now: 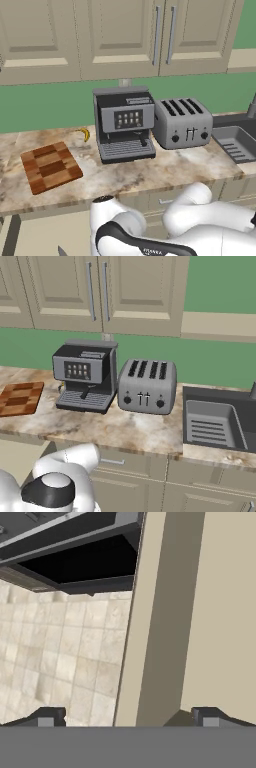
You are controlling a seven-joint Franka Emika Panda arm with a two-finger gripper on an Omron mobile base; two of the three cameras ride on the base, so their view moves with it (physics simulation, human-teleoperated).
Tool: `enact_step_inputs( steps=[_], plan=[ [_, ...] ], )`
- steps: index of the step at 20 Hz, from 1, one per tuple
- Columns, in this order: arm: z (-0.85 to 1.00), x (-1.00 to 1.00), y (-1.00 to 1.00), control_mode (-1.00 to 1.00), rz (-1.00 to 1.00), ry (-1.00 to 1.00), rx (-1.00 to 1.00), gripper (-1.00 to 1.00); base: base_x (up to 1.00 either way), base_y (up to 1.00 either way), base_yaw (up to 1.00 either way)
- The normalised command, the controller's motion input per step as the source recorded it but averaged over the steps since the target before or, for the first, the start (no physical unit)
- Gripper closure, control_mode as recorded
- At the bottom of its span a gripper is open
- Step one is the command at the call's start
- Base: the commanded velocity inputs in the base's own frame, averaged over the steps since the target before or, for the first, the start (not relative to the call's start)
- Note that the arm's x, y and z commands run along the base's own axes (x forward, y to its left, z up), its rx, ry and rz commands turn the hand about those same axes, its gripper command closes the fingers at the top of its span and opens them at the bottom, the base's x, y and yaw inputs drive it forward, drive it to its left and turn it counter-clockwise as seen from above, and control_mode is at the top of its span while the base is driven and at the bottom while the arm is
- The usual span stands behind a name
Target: Open the drawer on the left and place the cutting tools on the cutting board.
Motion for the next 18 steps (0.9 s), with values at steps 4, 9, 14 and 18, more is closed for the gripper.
enact_step_inputs(
  steps=[4, 9, 14, 18],
  plan=[
    [0.0, 0.25, 0.0, -1.0, -0.15, 0.0, -0.09, -1.0, 0.0, 0.0, 0.0],
    [0.0, 0.4, 0.0, -1.0, -0.22, 0.01, -0.08, -1.0, 0.0, 0.0, 0.0],
    [-0.02, 0.36, 0.01, -1.0, -0.23, 0.0, -0.14, -1.0, 0.0, 0.0, 0.0],
    [-0.15, 0.17, 0.13, -1.0, -0.23, -0.01, -0.19, -1.0, 0.0, 0.0, 0.0]
  ],
)
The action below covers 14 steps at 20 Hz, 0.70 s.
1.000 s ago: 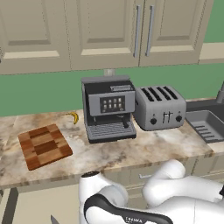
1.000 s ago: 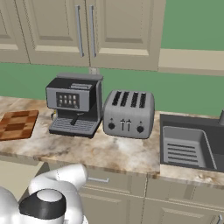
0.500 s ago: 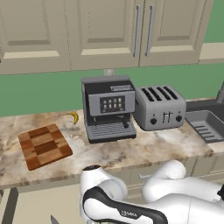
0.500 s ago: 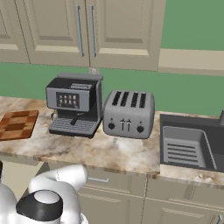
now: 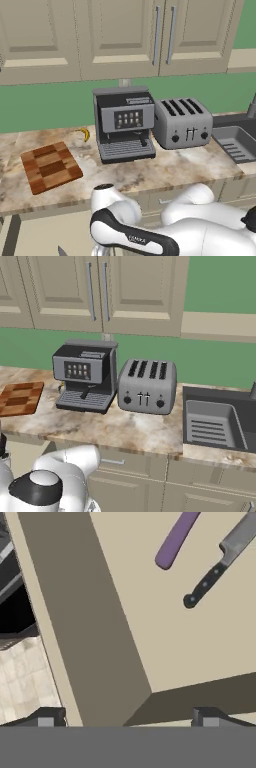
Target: Open the drawer on the left and place the cutting tools on the cutting board.
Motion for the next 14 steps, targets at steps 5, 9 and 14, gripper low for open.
enact_step_inputs(
  steps=[5, 9, 14],
  plan=[
    [-0.15, 0.07, 0.25, -1.0, -0.19, 0.0, -0.15, -1.0, 0.0, 0.0, 0.0],
    [-0.16, 0.12, 0.28, -1.0, -0.16, 0.0, -0.15, -1.0, 0.0, 0.0, 0.0],
    [-0.2, 0.24, 0.13, -1.0, -0.07, 0.0, -0.1, -1.0, 0.0, 0.0, 0.0]
  ],
)
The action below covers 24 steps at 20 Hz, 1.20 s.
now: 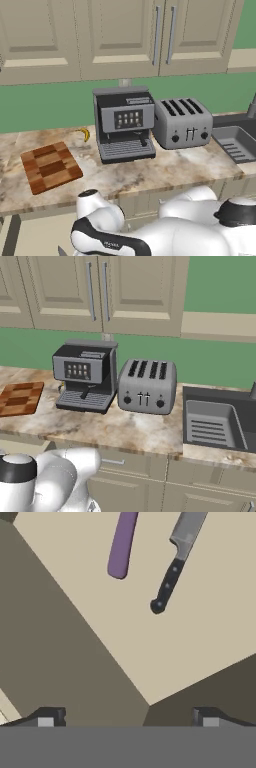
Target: Open the drawer on the left and place the cutting tools on the cutting board.
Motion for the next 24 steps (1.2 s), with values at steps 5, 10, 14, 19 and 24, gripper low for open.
enact_step_inputs(
  steps=[5, 10, 14, 19, 24],
  plan=[
    [-0.28, 0.21, 0.0, -1.0, 0.0, 0.0, -0.07, -1.0, 0.0, 0.0, 0.0],
    [-0.31, 0.13, 0.0, -1.0, 0.0, 0.0, -0.07, -1.0, 0.0, 0.0, 0.0],
    [-0.24, 0.12, 0.0, -1.0, 0.0, 0.0, -0.04, -1.0, 0.0, 0.0, 0.0],
    [-0.19, 0.1, 0.01, -1.0, 0.0, -0.03, 0.0, -1.0, 0.0, 0.0, 0.0],
    [-0.21, 0.08, 0.1, -1.0, 0.0, -0.04, -0.03, -1.0, 0.0, 0.0, 0.0]
  ],
)
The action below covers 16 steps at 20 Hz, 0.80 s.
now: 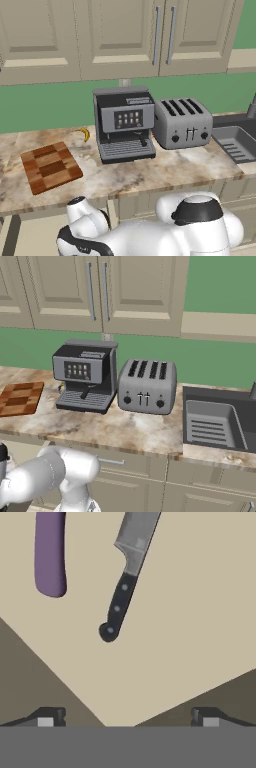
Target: Open the drawer on the left and place the cutting tools on the cutting board.
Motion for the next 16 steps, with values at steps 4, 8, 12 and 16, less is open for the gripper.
enact_step_inputs(
  steps=[4, 8, 12, 16],
  plan=[
    [-0.26, 0.08, 0.22, -1.0, 0.0, -0.07, -0.07, -1.0, 0.0, 0.0, 0.0],
    [-0.14, 0.09, 0.24, -1.0, 0.0, -0.03, -0.02, -1.0, 0.0, 0.0, 0.0],
    [-0.14, 0.13, 0.2, -1.0, 0.0, -0.01, 0.0, -1.0, 0.0, 0.0, 0.0],
    [-0.18, 0.09, 0.1, -1.0, -0.01, -0.01, 0.0, -1.0, 0.0, 0.0, 0.0]
  ],
)
